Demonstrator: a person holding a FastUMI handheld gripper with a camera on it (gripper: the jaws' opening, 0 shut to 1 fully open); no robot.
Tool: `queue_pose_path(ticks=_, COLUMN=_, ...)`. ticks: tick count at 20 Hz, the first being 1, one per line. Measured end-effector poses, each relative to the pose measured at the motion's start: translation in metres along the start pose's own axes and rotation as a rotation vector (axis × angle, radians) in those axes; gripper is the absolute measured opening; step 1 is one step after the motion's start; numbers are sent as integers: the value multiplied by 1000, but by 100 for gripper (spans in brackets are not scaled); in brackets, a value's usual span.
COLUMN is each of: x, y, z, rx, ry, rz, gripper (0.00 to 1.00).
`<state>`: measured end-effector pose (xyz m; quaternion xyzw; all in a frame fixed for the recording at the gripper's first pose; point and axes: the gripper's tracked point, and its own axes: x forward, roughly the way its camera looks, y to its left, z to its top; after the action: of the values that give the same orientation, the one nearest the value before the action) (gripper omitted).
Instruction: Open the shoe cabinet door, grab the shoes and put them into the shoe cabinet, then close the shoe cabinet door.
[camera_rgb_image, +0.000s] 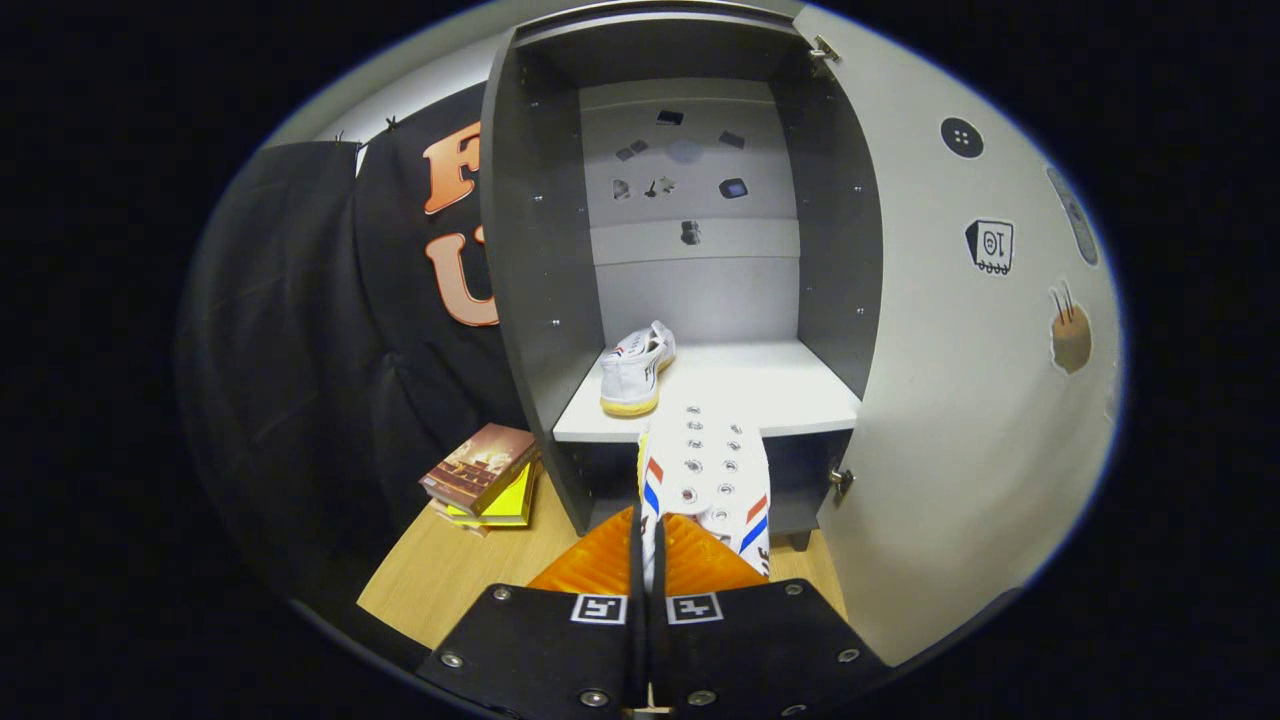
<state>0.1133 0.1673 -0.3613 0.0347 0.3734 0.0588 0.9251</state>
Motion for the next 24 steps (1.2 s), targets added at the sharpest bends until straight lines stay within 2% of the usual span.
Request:
queue_pose_path(ticks=7, x=51, y=-25, z=51, rx=-40, ry=6, rz=-39, gripper=0)
queue_pose_path(ticks=10, x=85, y=-34, z=78, rx=-71, ry=-5, rz=-58, gripper=0)
queue_pose_path(ticks=14, x=129, y=-43, z=110, rx=-49, ry=-8, rz=-76, gripper=0)
queue_pose_path(ticks=19, x=187, y=-47, z=124, rx=-86, ry=33, rz=-86, gripper=0)
queue_pose_path(ticks=24, x=229, y=-52, z=115, rx=-98, ry=76, rz=-110, gripper=0)
